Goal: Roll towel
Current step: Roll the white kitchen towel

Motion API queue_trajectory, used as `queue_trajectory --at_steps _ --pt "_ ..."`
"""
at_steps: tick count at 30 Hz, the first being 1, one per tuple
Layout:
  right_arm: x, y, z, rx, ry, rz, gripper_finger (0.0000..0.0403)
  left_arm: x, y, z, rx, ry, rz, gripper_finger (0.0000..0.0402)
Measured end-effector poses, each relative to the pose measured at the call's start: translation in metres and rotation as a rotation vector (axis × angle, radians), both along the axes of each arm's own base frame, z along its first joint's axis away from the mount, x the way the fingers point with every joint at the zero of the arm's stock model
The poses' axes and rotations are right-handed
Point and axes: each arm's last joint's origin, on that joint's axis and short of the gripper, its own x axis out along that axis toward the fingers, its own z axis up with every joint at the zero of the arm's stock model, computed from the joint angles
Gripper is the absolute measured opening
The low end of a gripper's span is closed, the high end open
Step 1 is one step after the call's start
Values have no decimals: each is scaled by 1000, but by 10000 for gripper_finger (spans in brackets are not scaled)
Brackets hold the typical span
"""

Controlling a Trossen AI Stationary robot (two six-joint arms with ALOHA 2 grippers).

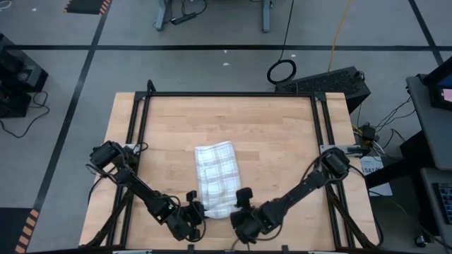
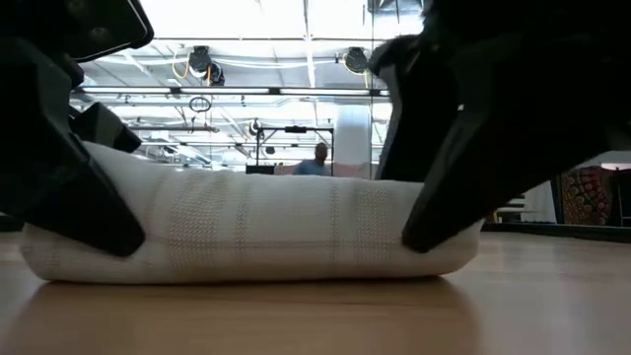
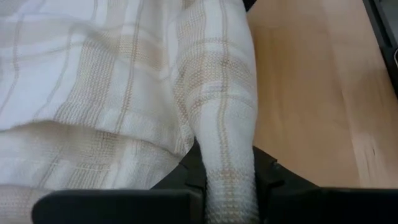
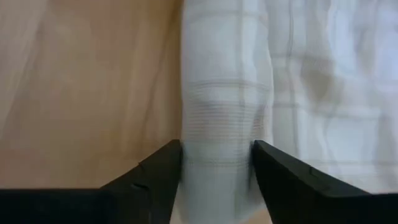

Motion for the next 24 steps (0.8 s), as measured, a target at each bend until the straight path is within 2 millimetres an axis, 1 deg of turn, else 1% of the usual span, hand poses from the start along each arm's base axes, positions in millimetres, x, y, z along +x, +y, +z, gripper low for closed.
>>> queue_trajectory --at_steps 3,5,7,10,13,16,18,21,24 --pt "8 -11 -1 57 30 -27 165 -2 -1 0 14 -2 -4 54" --pt "11 -17 -1 85 45 -35 136 -4 -3 0 37 -11 -8 55" --pt "16 -23 -1 137 68 -33 104 -6 -5 -1 47 -18 -6 64" --pt "21 -31 0 218 107 -31 57 -10 -8 -1 55 -16 -29 105" --pt "25 -37 1 270 125 -26 25 -16 -13 2 47 -10 -46 170" --pt "28 -40 1 328 150 -30 16 -26 -14 10 51 11 -51 232" --pt "29 -43 1 380 172 -56 21 -33 -14 20 54 28 -51 262" --pt "30 -46 1 468 211 -105 34 -44 -14 40 63 -13 -29 284" --pt "32 -50 1 552 250 -129 37 -51 -20 56 118 -143 -16 286"
